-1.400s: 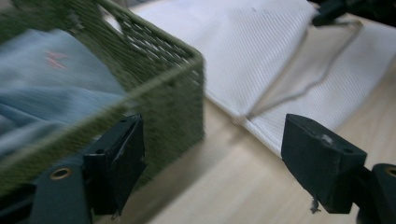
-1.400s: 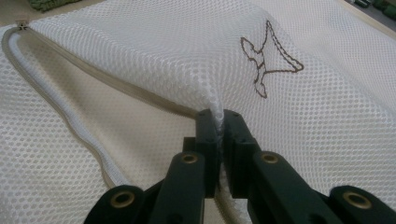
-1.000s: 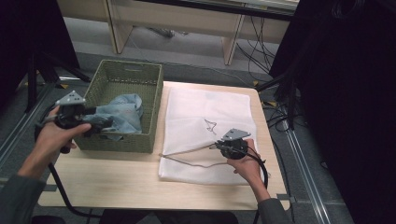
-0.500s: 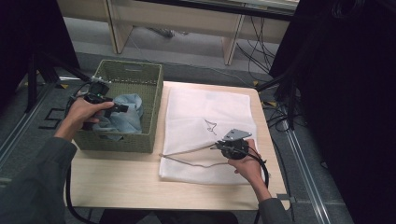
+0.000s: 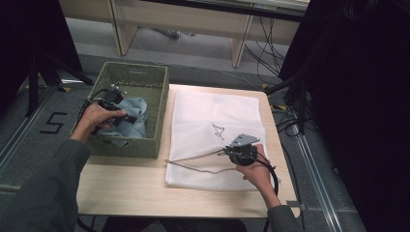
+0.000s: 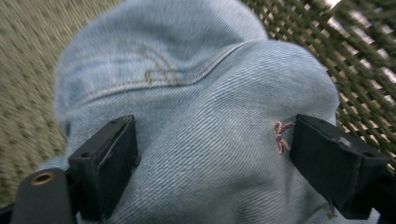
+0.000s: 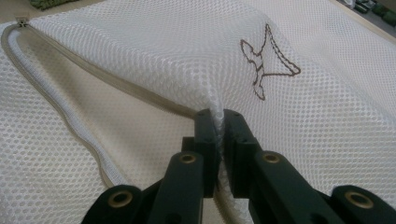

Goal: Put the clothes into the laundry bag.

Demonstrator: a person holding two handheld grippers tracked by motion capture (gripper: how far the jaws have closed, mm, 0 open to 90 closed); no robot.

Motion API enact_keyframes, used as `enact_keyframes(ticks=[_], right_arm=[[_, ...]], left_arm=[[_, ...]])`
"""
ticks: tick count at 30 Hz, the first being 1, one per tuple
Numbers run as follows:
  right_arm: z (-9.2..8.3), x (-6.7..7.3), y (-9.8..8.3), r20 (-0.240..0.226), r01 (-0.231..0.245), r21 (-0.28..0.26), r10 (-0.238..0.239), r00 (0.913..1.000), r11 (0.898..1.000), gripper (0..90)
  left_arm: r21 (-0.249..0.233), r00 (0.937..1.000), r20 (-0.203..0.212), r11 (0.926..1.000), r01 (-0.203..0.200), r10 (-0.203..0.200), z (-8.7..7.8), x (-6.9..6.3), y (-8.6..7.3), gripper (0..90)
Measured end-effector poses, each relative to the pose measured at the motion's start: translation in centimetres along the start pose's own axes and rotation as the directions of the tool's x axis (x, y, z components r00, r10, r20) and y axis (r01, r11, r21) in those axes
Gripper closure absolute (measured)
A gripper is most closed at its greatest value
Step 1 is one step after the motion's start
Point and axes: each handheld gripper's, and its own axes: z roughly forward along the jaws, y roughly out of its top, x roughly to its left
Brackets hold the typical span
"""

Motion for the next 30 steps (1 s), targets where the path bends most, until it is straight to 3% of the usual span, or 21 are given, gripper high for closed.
enact_keyframes(ticks=[2,3,6,9,12,14,15,19,21,25,26,30], right_arm=[[0.0,0.0,0.0,-0.002,0.002,0.001,-0.002,1.0000,1.000,85.2],[0.1,0.0,0.0,-0.002,0.015,0.000,-0.015,0.9999,1.000,85.2],[0.1,0.2,-0.1,-0.006,-0.006,0.010,0.006,1.0000,1.000,85.2],[0.1,0.2,-0.1,0.000,0.004,0.009,-0.004,1.0000,1.000,85.1],[0.2,0.1,0.0,-0.003,0.017,0.002,-0.017,0.9999,1.000,85.1],[0.1,0.2,-0.1,-0.003,0.006,0.008,-0.006,1.0000,1.000,85.0],[0.1,0.2,-0.1,-0.003,0.006,0.008,-0.006,1.0000,1.000,85.0],[0.1,0.1,0.0,-0.003,0.021,0.008,-0.021,0.9998,1.000,85.0],[0.1,0.2,-0.1,0.001,0.011,0.008,-0.012,0.9999,1.000,85.3],[0.1,0.2,-0.1,0.003,0.007,0.008,-0.007,1.0000,1.000,85.7],[0.1,0.1,0.0,0.001,0.029,-0.002,-0.029,0.9996,1.000,85.8],[0.0,0.1,0.1,0.009,0.019,-0.005,-0.019,0.9998,1.000,86.0]], left_arm=[[0.017,0.9997,0.022,0.9998,-0.005,0.005,0.6,0.1,-0.1,11.1],[0.017,0.9998,0.019,0.9998,-0.007,0.007,0.8,0.0,-0.2,9.2],[0.024,1.0000,0.008,0.9997,0.002,-0.002,2.0,-0.4,-0.3,3.9],[0.050,0.9997,-0.019,0.9986,-0.016,0.017,2.9,-1.0,-0.2,0.2],[0.074,0.9997,-0.020,0.9972,-0.014,0.015,3.4,-1.3,-0.1,6.7],[0.079,0.9997,-0.022,0.9968,-0.010,0.012,3.5,-1.3,0.0,22.9],[0.083,0.9996,-0.025,0.9965,-0.011,0.013,3.6,-1.4,0.0,22.9],[0.094,0.9987,-0.047,0.9952,0.025,-0.021,3.7,-2.1,0.1,45.7],[0.077,0.9978,-0.066,0.9970,0.001,0.004,3.5,-1.9,0.2,57.2],[0.052,0.9954,-0.095,0.9987,-0.003,0.008,2.9,-2.0,0.4,63.7],[0.045,0.9955,-0.094,0.9990,0.002,0.002,2.6,-2.0,0.4,65.9],[-0.027,0.9945,-0.104,0.9995,0.014,-0.017,1.2,-1.9,0.6,67.2]])
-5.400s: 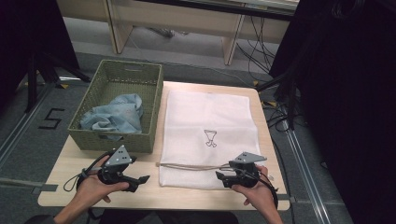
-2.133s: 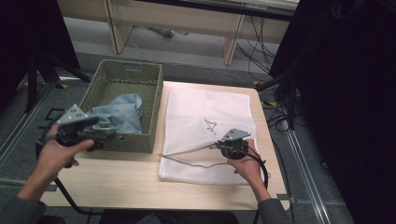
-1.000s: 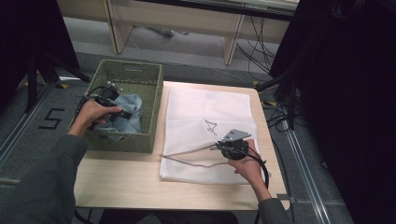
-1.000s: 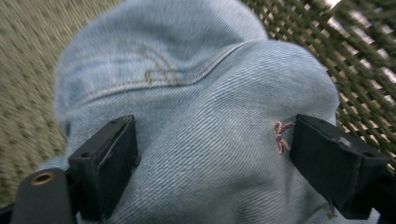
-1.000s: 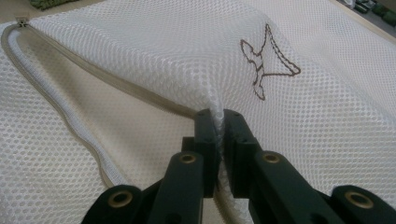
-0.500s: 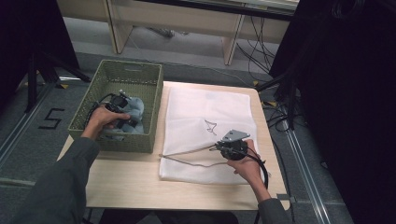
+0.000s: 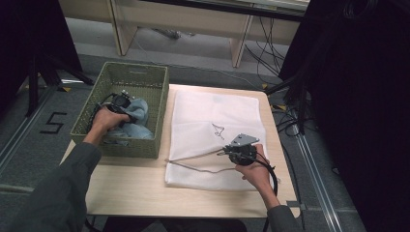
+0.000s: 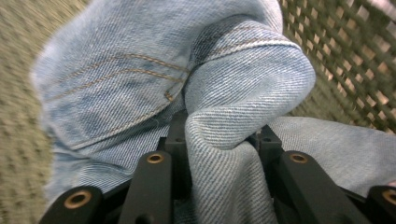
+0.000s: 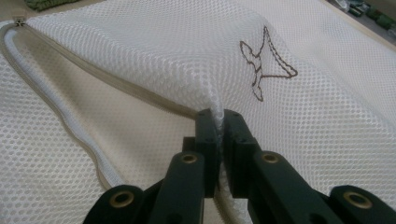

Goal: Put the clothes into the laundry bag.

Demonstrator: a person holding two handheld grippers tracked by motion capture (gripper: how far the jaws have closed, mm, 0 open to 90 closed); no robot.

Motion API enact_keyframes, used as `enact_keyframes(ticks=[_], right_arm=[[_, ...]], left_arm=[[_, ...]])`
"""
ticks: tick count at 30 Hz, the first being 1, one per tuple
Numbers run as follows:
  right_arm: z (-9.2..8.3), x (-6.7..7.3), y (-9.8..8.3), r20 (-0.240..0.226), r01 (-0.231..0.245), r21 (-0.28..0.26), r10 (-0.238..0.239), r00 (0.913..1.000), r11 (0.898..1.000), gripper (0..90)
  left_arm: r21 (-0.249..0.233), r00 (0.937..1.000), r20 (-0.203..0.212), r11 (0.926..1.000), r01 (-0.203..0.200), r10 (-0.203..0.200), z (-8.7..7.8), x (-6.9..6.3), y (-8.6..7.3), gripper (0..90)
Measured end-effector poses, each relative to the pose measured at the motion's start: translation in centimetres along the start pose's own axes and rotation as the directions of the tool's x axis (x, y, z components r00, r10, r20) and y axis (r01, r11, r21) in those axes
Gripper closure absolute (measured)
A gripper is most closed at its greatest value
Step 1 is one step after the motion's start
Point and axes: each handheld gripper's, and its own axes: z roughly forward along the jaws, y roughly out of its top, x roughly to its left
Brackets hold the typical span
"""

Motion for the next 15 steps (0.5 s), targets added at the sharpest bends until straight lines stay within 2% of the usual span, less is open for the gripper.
enact_keyframes(ticks=[2,3,4,6,9,10,11,15], right_arm=[[-0.1,0.0,0.0,0.009,0.000,-0.005,0.000,1.0000,1.000,86.0],[-0.1,0.1,0.0,0.006,-0.011,0.001,0.011,0.9999,1.000,86.0],[-0.1,0.0,0.0,0.009,-0.009,-0.003,0.009,0.9999,1.000,86.0],[-0.1,0.0,0.0,0.009,-0.008,-0.003,0.008,0.9999,1.000,86.0],[-0.1,0.0,0.0,0.012,-0.014,-0.003,0.014,0.9998,1.000,86.0],[-0.1,0.0,0.0,0.010,-0.010,-0.005,0.010,0.9999,1.000,86.0],[-0.1,-0.2,0.1,0.012,0.005,-0.014,-0.004,0.9999,1.000,86.0],[0.0,-0.2,0.0,0.013,0.004,-0.016,-0.004,0.9999,1.000,86.0]], left_arm=[[-0.022,0.9998,0.004,0.9996,-0.020,0.020,-1.1,0.0,0.2,67.6],[-0.043,0.9998,0.010,0.9990,-0.014,0.015,-1.7,0.2,0.3,67.7],[-0.075,0.9999,0.013,0.9971,0.009,-0.009,-2.5,0.4,0.4,67.8],[-0.097,0.9998,0.017,0.9952,0.013,-0.011,-3.5,0.6,0.6,68.3],[-0.163,0.9994,0.014,0.9860,0.032,-0.030,-5.0,0.4,1.1,68.7],[-0.183,0.9999,0.009,0.9831,0.014,-0.012,-5.5,0.2,1.4,68.7],[-0.165,1.0000,0.009,0.9862,0.000,0.001,-6.2,0.2,1.7,68.8],[-0.216,0.9998,0.005,0.9762,-0.020,0.021,-8.6,-0.4,3.0,68.9]])
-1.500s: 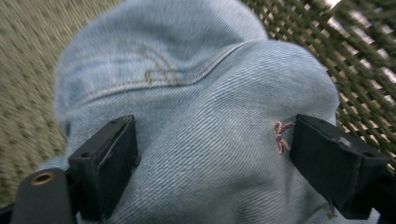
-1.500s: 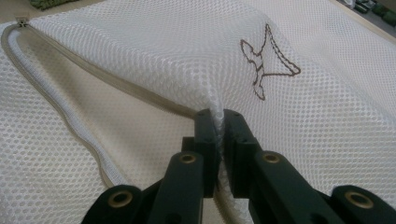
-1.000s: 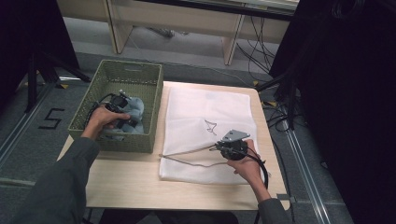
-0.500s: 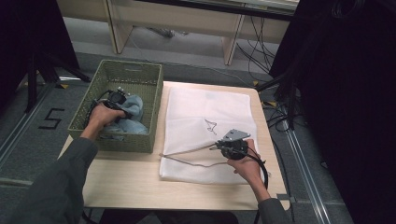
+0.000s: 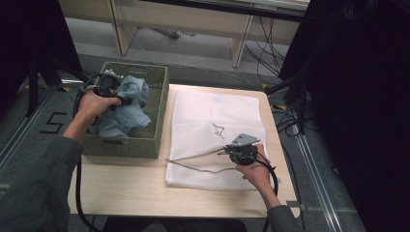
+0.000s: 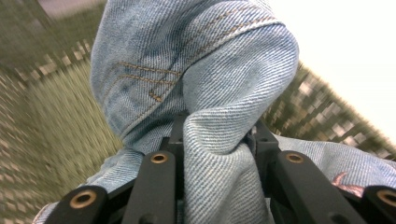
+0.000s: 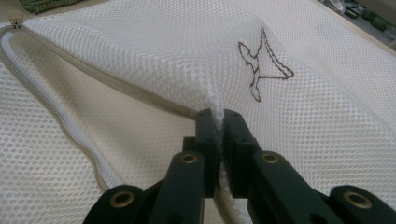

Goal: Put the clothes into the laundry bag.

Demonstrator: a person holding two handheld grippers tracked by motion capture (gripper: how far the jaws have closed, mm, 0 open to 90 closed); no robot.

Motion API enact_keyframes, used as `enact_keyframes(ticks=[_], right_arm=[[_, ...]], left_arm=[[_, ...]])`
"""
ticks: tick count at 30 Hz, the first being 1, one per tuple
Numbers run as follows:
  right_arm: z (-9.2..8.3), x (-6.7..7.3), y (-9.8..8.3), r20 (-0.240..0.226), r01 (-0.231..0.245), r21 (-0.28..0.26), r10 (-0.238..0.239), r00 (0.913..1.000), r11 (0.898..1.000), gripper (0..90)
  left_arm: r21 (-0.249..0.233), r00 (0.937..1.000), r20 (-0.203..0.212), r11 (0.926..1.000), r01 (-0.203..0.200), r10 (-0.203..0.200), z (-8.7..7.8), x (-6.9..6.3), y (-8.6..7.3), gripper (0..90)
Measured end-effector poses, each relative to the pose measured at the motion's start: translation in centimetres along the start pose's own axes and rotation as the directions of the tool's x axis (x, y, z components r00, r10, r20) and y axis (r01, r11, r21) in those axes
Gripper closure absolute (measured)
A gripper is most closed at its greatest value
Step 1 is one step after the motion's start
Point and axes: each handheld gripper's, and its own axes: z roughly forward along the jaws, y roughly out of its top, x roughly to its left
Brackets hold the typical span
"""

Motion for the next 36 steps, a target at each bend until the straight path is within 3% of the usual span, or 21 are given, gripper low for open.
enact_keyframes(ticks=[8,13,14,16,17,19,20,22,23,25,26,27,28,29,30,31,33,34,35,36], right_arm=[[-0.2,-0.1,-0.1,0.009,-0.010,0.000,0.010,0.9999,1.000,86.1],[-0.3,-0.2,0.0,0.009,-0.012,-0.006,0.012,0.9999,1.000,86.2],[-0.3,-0.3,0.0,0.019,0.005,-0.018,-0.004,0.9998,1.000,86.2],[-0.3,-0.4,0.0,0.021,0.005,-0.021,-0.005,0.9998,1.000,86.2],[-0.3,-0.1,0.0,0.023,-0.036,-0.018,0.036,0.9991,0.999,86.2],[-0.4,-0.2,0.0,0.026,-0.035,-0.023,0.036,0.9990,0.999,86.3],[-0.4,-0.2,0.0,0.025,-0.030,-0.019,0.030,0.9992,0.999,86.3],[-0.4,-0.4,0.0,0.021,-0.003,-0.025,0.004,0.9998,1.000,86.3],[-0.4,-0.3,0.1,0.022,-0.007,-0.025,0.007,0.9997,1.000,86.3],[-0.5,-0.3,0.1,0.020,-0.013,-0.022,0.014,0.9997,1.000,86.3],[-0.5,-0.2,0.1,0.018,-0.015,-0.022,0.016,0.9997,1.000,86.3],[-0.4,-0.4,0.1,0.029,0.003,-0.032,-0.002,0.9996,0.999,86.3],[-0.4,-0.3,0.1,0.018,-0.019,-0.027,0.019,0.9997,0.999,86.3],[-0.4,-0.4,0.1,0.021,-0.011,-0.030,0.012,0.9997,1.000,86.3],[-0.4,-0.4,0.1,0.012,-0.006,-0.029,0.006,0.9999,1.000,86.3],[-0.5,-0.3,0.1,0.025,-0.025,-0.025,0.026,0.9994,0.999,86.3],[-0.5,-0.2,0.0,0.021,-0.031,-0.025,0.032,0.9993,0.999,86.3],[-0.5,-0.3,0.1,0.019,-0.034,-0.027,0.035,0.9992,0.999,86.3],[-0.6,-0.4,0.2,0.031,-0.028,-0.039,0.030,0.9991,0.999,86.3],[-0.6,-0.4,0.1,0.029,-0.030,-0.043,0.032,0.9991,0.999,86.3]], left_arm=[[-0.040,0.9959,0.017,0.9953,-0.088,0.088,-5.4,-1.4,3.2,69.0],[-0.077,0.9879,0.043,0.9863,-0.146,0.149,-8.8,-3.3,4.2,69.0],[-0.090,0.9873,0.046,0.9850,-0.147,0.152,-9.3,-3.6,4.3,68.9],[-0.115,0.9807,0.036,0.9756,-0.187,0.192,-10.7,-4.9,4.5,69.0],[-0.121,0.9732,0.053,0.9689,-0.216,0.224,-11.7,-5.8,4.5,69.0],[-0.142,0.9667,0.076,0.9623,-0.232,0.244,-13.0,-7.0,4.5,69.0],[-0.150,0.9609,0.114,0.9605,-0.234,0.252,-13.8,-7.7,4.6,69.1],[-0.179,0.9585,0.113,0.9544,-0.239,0.261,-14.9,-8.7,4.6,69.1],[-0.179,0.9512,0.150,0.9537,-0.242,0.270,-15.5,-9.4,4.7,69.1],[-0.186,0.9408,0.181,0.9493,-0.253,0.287,-16.3,-10.5,4.6,69.1],[-0.185,0.9313,0.206,0.9465,-0.264,0.300,-16.8,-11.3,4.5,69.1],[-0.194,0.9270,0.206,0.9415,-0.275,0.313,-17.1,-11.9,4.4,69.1],[-0.193,0.9162,0.222,0.9360,-0.294,0.334,-17.3,-12.6,4.2,69.1],[-0.201,0.9096,0.234,0.9325,-0.300,0.343,-17.5,-13.2,4.1,69.1],[-0.208,0.9039,0.245,0.9296,-0.304,0.351,-17.5,-13.8,3.9,69.1],[-0.211,0.8942,0.268,0.9274,-0.309,0.359,-17.4,-14.5,3.7,69.1],[-0.224,0.8864,0.284,0.9241,-0.310,0.366,-17.2,-15.4,3.3,69.1],[-0.226,0.8728,0.311,0.9211,-0.317,0.377,-16.8,-16.0,3.1,69.1],[-0.230,0.8679,0.322,0.9206,-0.316,0.378,-16.5,-16.5,2.8,69.1],[-0.227,0.8579,0.338,0.9183,-0.324,0.387,-16.1,-17.1,2.6,69.1]])
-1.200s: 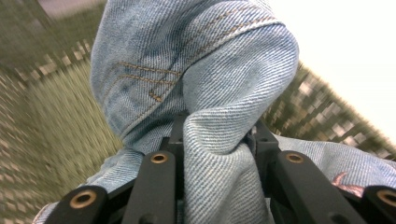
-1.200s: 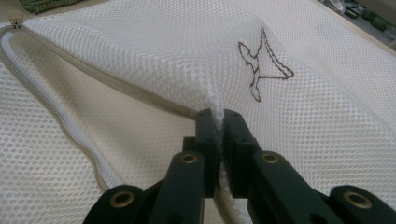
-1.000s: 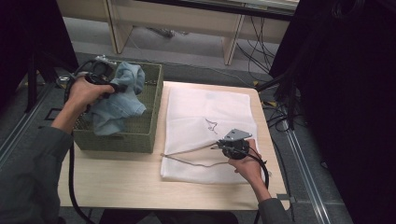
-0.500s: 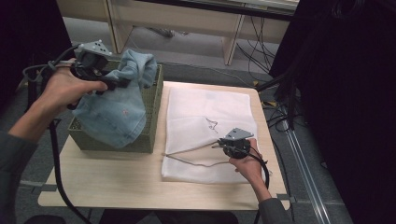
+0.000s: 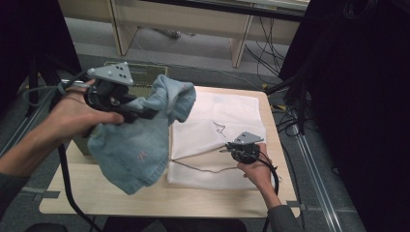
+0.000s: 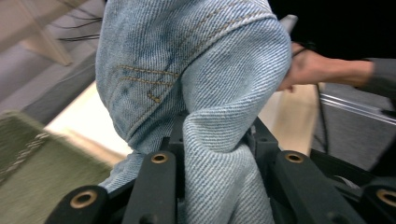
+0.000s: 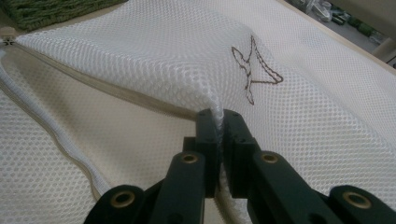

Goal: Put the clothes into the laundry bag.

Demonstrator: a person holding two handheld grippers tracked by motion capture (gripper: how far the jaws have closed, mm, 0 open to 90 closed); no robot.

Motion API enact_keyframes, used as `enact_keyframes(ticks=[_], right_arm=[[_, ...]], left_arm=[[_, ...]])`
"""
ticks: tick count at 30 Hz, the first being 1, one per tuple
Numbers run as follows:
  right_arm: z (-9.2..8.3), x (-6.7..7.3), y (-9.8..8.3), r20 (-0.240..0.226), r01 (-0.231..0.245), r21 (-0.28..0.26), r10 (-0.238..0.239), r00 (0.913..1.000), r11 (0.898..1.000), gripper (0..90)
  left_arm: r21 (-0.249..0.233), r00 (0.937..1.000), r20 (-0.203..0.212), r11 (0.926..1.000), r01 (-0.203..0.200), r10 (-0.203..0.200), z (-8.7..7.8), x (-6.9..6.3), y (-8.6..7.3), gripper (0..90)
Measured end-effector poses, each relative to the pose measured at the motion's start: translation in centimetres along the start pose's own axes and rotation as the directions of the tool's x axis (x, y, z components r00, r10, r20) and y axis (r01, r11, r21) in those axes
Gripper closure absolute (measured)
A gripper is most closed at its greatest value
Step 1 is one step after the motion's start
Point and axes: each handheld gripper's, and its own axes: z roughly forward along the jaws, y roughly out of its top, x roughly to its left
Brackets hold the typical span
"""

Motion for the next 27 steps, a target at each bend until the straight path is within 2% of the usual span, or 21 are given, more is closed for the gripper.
enact_keyframes(ticks=[3,7,8,10,12,13,14,15,16,17,19,20,23,26,27], right_arm=[[0.0,-0.1,-0.1,-0.004,-0.014,-0.001,0.014,0.9999,1.000,86.3],[-0.1,-0.2,-0.1,-0.011,-0.024,-0.012,0.024,0.9997,1.000,86.3],[-0.1,-0.2,-0.1,-0.010,-0.036,-0.011,0.036,0.9993,0.999,86.4],[-0.2,-0.3,-0.1,-0.013,-0.030,-0.018,0.030,0.9995,0.999,86.4],[-0.2,-0.4,-0.1,-0.018,-0.032,-0.017,0.032,0.9993,0.999,86.4],[-0.2,-0.3,-0.1,-0.018,-0.036,-0.019,0.035,0.9992,0.999,86.4],[-0.2,-0.2,-0.1,-0.018,-0.049,-0.024,0.048,0.9987,0.999,86.4],[-0.2,-0.4,-0.1,-0.020,-0.034,-0.022,0.033,0.9992,0.999,86.6],[-0.3,-0.5,0.0,-0.022,-0.031,-0.026,0.031,0.9993,0.999,86.6],[-0.4,-0.5,0.0,-0.024,-0.049,-0.025,0.049,0.9985,0.998,86.6],[-0.5,-0.7,0.0,-0.020,-0.053,-0.037,0.052,0.9984,0.998,86.8],[-0.5,-0.7,0.1,-0.014,-0.070,-0.049,0.070,0.9975,0.996,86.8],[-0.7,-1.1,0.2,-0.009,-0.060,-0.055,0.060,0.9982,0.997,87.0],[-0.8,-1.3,0.3,-0.006,-0.072,-0.065,0.072,0.9974,0.995,87.1],[-0.8,-1.3,0.3,-0.006,-0.078,-0.067,0.078,0.9969,0.995,87.1]], left_arm=[[-0.013,0.9995,0.021,0.9997,-0.021,0.022,1.6,-1.4,-0.5,69.2],[-0.012,0.9937,0.108,0.9995,-0.029,0.030,4.3,-3.1,-1.2,69.2],[-0.023,0.9938,0.110,0.9996,-0.014,0.017,4.8,-3.3,-1.4,69.2],[-0.026,0.9878,0.155,0.9995,-0.015,0.019,6.1,-3.8,-1.9,69.2],[-0.025,0.9835,0.181,0.9997,0.001,0.003,7.6,-4.1,-2.5,69.2],[-0.035,0.9857,0.168,0.9994,0.002,0.004,8.1,-4.3,-2.8,69.2],[-0.041,0.9854,0.168,0.9990,-0.019,0.026,8.9,-4.4,-3.1,69.2],[-0.032,0.9819,0.189,0.9995,-0.005,0.011,9.8,-4.5,-3.5,69.2],[-0.033,0.9826,0.186,0.9995,0.002,0.004,10.6,-4.6,-3.9,69.2],[-0.021,0.9795,0.201,0.9997,-0.009,0.013,11.7,-4.7,-4.3,69.2],[-0.007,0.9779,0.209,1.0000,-0.007,0.008,12.9,-5.1,-4.9,69.2],[-0.010,0.9758,0.217,0.9997,-0.023,0.025,13.4,-5.3,-5.2,69.1],[0.010,0.9723,0.234,0.9999,-0.005,0.002,15.0,-5.9,-6.5,69.1],[0.079,0.9720,0.235,0.9968,-0.011,-0.008,17.1,-6.3,-7.9,69.0],[0.110,0.9725,0.233,0.9938,-0.021,-0.005,18.2,-6.3,-8.4,69.1]])
